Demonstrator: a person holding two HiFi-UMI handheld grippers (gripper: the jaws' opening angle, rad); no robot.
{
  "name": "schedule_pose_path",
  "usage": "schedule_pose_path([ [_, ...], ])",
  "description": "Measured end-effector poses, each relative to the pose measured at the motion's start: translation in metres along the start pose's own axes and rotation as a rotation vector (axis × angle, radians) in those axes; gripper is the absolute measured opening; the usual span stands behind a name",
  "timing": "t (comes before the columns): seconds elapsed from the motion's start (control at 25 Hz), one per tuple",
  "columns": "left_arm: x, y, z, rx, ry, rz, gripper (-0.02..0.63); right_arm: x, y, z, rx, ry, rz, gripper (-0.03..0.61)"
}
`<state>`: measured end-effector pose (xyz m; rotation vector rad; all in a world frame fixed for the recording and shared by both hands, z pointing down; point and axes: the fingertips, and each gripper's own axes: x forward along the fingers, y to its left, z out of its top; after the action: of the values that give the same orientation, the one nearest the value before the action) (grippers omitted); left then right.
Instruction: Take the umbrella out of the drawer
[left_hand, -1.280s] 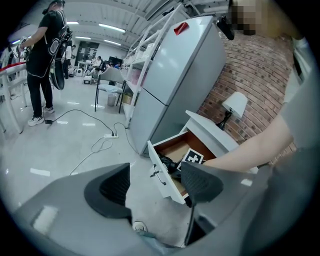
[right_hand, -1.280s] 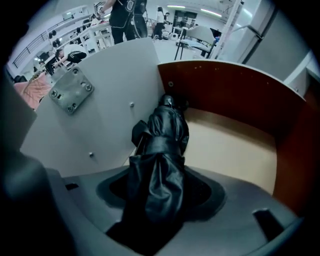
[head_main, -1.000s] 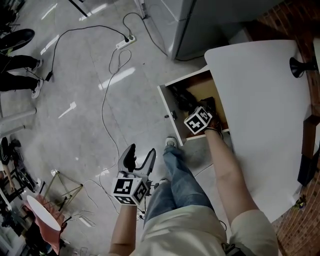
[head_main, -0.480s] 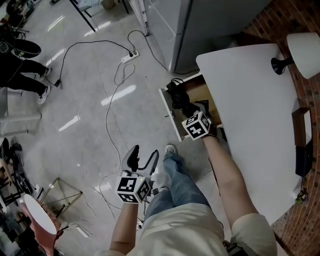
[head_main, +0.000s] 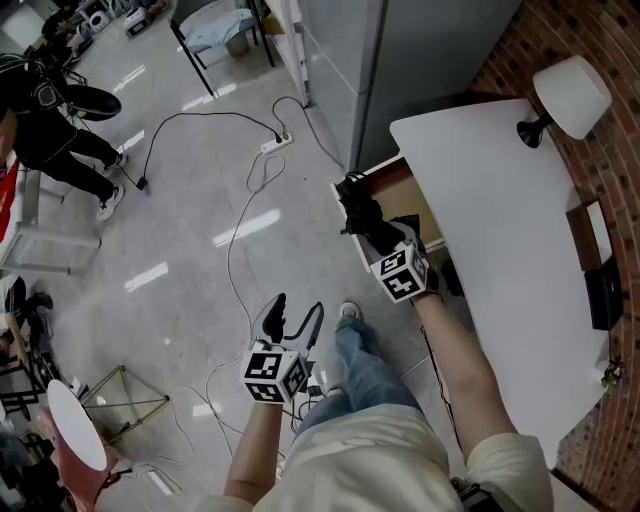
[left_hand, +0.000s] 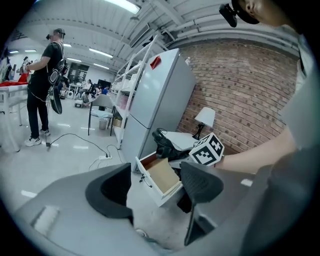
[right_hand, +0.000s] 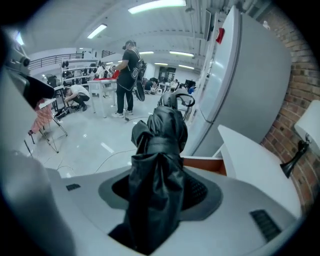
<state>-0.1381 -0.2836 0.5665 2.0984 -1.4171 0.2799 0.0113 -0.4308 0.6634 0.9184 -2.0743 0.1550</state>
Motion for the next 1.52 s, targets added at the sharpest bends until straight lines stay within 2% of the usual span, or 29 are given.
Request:
schedule_pose_path([
  [0.16, -0.037, -0.008, -0.007, -0.009, -0.041, -0.001, 0.307, -0.048, 0.029, 0.005, 0.035, -0.066, -0.031, 0.235],
  [0.36, -0.086, -0.017, -0.022, 0.024, -0.080, -0.004, 0.307, -0.107, 0.074, 0.005, 0.048, -0.130, -0.065, 0.235],
  [0.48, -0.115, -0.027, -0.030, 0.013, -0.101, -0.005, 0.269, -0.143, 0.101, 0.001, 0.065, -0.164, -0.070, 0.235],
  [0.68, -0.156, -0.041, -0.045, 0.029, -0.138, -0.021, 0.206, -0.198, 0.145, -0.007, 0.157, -0.254, -0.079, 0.235],
  [1.04, -0.227, -0.069, -0.070, 0.058, -0.202, 0.028, 0.125, -0.301, 0.216, -0.028, 0.251, -0.358, -0.059, 0.235],
  [1.2, -0.256, -0.080, -0.082, 0.071, -0.210, 0.047, 0.085, -0.340, 0.239, -0.035, 0.313, -0.402, -0.042, 0.236],
  [1.52, -0.294, -0.107, -0.093, 0.071, -0.210, 0.061, 0.037, -0.400, 0.261, -0.045, 0.355, -0.445, -0.028, 0.236],
])
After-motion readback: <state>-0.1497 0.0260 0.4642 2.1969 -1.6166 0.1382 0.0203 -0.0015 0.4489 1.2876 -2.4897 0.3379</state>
